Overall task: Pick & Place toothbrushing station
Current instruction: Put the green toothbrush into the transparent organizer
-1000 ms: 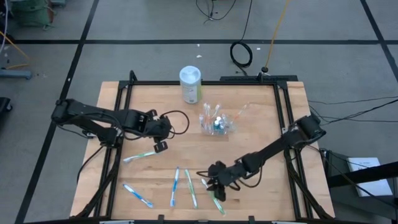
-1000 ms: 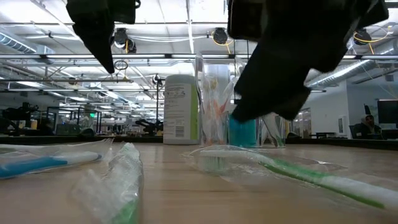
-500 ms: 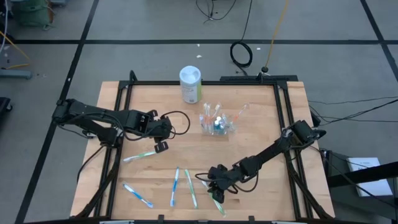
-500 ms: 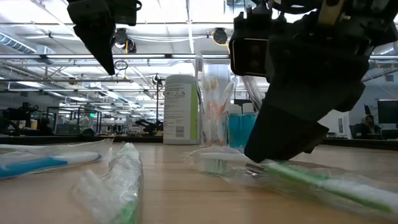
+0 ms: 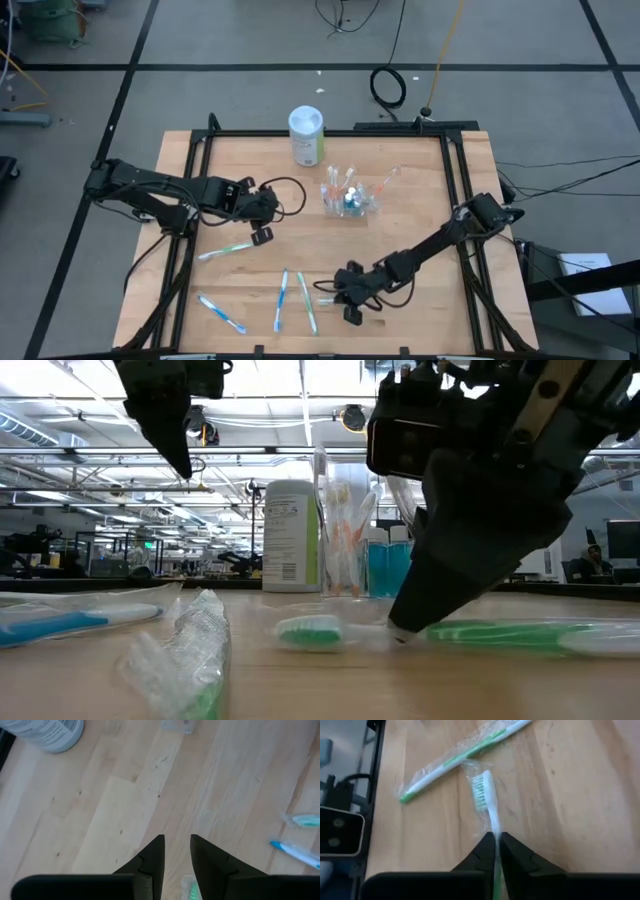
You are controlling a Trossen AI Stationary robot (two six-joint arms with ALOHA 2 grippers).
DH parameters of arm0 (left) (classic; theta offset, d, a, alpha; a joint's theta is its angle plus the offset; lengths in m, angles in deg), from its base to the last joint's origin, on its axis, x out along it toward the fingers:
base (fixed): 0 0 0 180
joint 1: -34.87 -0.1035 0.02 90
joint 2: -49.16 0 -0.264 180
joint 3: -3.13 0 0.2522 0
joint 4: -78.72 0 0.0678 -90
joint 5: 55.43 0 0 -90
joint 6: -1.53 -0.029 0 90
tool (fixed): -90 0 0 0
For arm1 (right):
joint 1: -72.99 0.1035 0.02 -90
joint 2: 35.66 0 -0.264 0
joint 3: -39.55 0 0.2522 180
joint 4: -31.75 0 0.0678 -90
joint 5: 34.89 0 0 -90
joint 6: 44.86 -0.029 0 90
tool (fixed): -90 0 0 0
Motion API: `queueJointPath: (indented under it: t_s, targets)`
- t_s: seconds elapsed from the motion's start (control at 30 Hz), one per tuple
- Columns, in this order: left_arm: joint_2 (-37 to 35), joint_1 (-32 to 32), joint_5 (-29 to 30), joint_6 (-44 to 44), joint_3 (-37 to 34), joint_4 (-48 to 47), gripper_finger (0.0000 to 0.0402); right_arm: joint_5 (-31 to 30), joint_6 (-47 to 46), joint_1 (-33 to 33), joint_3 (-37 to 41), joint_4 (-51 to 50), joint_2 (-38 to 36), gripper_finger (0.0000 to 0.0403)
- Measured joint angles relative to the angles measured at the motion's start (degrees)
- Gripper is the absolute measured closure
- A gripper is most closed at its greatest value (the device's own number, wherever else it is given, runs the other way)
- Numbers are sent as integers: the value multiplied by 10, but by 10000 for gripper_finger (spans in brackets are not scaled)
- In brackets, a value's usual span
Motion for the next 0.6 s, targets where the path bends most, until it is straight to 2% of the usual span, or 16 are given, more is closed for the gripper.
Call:
queueJointPath:
  t_s: [0.17, 0.27, 0.37, 0.43, 0.53, 0.6]
  targets:
    - [0, 0, -2, 0, 0, 12, 304, -12, 40, -10, 1, -67, -68, 390]
    - [0, 0, -2, 0, 0, 12, 304, -83, 88, -14, 1, -158, -141, 397]
    - [0, 0, -2, 0, 0, 12, 304, -203, 123, -14, 1, -237, -220, 397]
    - [0, 0, -2, 0, 0, 12, 304, -317, 161, -9, 7, -265, -276, 399]
    - [0, 0, -2, -1, 0, 16, 304, -507, 213, -6, 57, -210, -348, 402]
    - [0, 0, -2, -1, 0, 18, 304, -584, 269, -12, 111, -102, -387, 401]
